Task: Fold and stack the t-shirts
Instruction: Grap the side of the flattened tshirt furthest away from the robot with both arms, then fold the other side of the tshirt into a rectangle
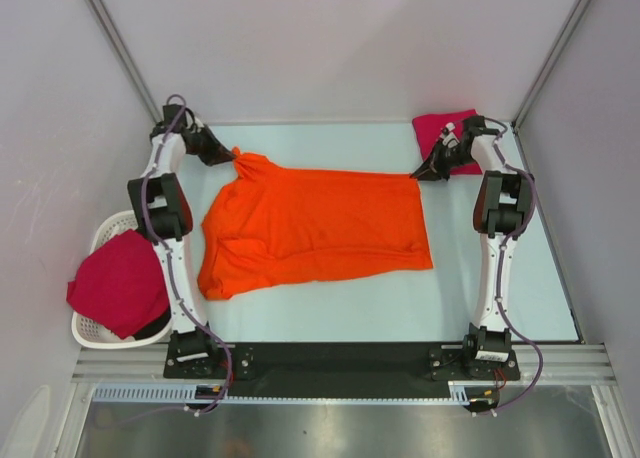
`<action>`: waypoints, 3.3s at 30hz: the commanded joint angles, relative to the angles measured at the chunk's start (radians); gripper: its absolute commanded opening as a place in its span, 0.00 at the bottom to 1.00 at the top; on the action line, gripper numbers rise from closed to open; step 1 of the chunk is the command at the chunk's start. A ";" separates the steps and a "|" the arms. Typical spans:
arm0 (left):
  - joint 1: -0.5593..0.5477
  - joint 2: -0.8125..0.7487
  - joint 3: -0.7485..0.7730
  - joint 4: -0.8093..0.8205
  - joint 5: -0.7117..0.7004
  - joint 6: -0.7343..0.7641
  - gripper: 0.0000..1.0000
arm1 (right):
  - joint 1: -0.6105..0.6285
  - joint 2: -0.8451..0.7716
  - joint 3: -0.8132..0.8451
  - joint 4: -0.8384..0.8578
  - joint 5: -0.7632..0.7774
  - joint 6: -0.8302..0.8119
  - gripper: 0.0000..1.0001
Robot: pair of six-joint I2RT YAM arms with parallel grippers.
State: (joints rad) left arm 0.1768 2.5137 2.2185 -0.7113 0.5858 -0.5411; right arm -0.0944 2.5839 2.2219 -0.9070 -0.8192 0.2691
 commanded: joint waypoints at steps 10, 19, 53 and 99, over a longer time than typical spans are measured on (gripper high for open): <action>0.061 -0.072 0.050 0.047 0.051 -0.010 0.00 | -0.004 -0.071 0.045 0.016 0.006 0.018 0.00; 0.043 -0.196 -0.103 0.000 -0.009 0.056 0.00 | 0.044 -0.091 0.024 0.017 -0.009 0.009 0.00; -0.007 -0.478 -0.480 -0.229 -0.323 0.199 0.00 | 0.125 -0.358 -0.378 0.045 0.172 -0.050 0.00; -0.066 -0.398 -0.263 -0.350 -0.408 0.176 0.88 | 0.144 -0.232 -0.214 -0.116 0.181 -0.096 0.01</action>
State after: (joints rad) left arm 0.1135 2.1601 1.8797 -1.0252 0.2165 -0.3729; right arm 0.0555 2.3829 1.9755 -1.0138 -0.6098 0.1822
